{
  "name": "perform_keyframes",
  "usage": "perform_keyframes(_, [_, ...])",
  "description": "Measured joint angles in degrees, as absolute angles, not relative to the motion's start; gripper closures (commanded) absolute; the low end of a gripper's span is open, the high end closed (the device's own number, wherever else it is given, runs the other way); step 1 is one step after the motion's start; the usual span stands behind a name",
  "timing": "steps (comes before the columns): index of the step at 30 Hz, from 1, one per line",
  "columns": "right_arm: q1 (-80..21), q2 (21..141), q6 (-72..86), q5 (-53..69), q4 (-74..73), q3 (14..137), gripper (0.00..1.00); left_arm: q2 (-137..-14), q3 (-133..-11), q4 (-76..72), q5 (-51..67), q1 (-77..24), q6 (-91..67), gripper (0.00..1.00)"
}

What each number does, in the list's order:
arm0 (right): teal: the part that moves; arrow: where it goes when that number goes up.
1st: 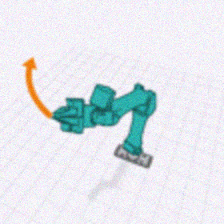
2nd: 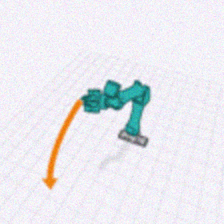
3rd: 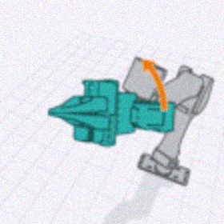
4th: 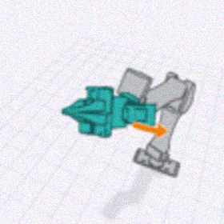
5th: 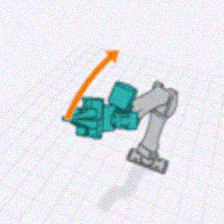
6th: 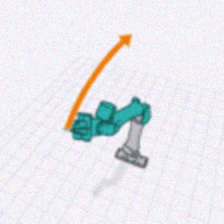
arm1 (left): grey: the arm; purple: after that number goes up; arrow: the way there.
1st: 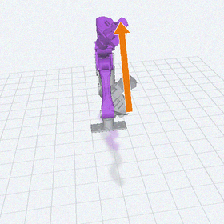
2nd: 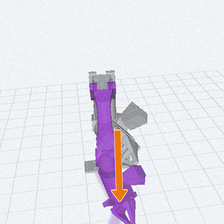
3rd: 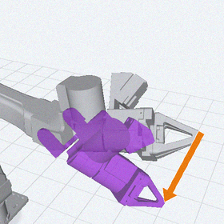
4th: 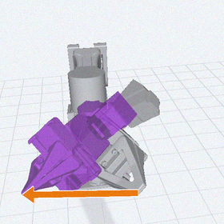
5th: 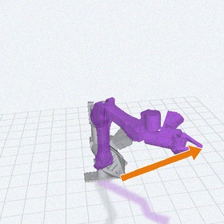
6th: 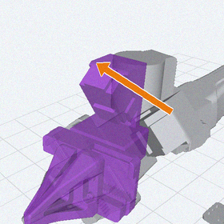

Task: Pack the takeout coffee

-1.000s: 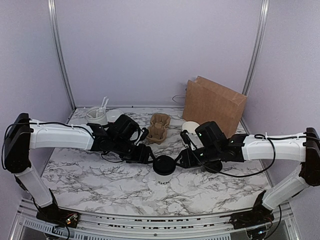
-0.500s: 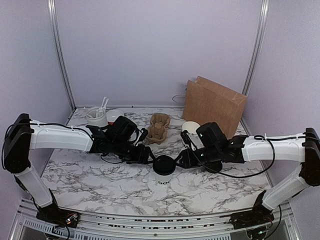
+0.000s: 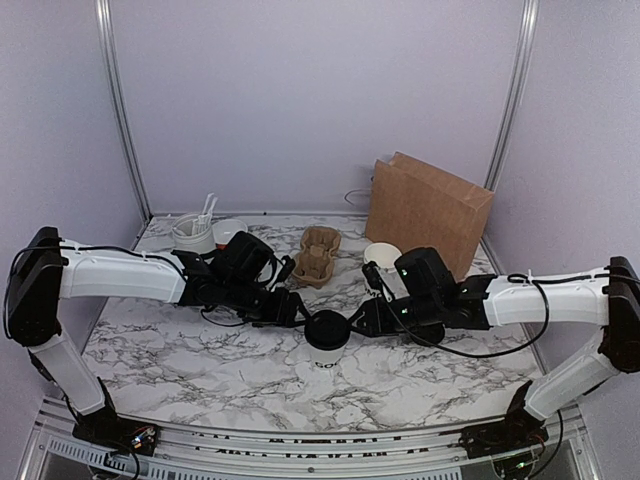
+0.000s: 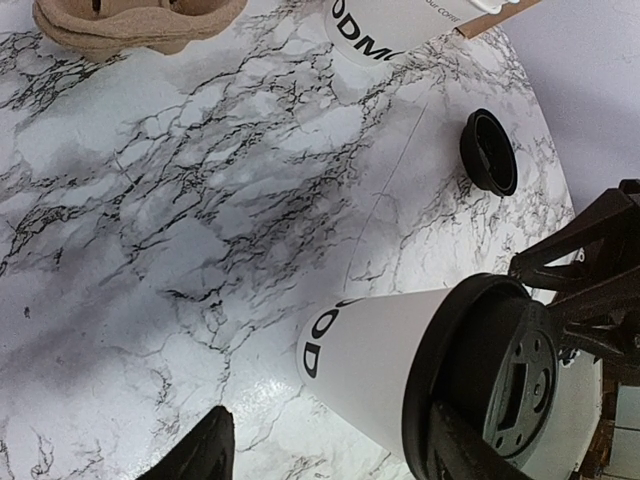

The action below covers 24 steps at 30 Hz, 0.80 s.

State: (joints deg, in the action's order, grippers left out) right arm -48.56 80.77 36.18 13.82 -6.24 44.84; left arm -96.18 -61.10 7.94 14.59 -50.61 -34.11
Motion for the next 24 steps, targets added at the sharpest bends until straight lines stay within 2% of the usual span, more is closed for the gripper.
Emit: perform_keyframes(24, [-48.75,79.59,35.77,10.68,-14.50,50.02,0.66,-96.84,-65.78,12.43,13.69,-50.76,-31.59,0.34])
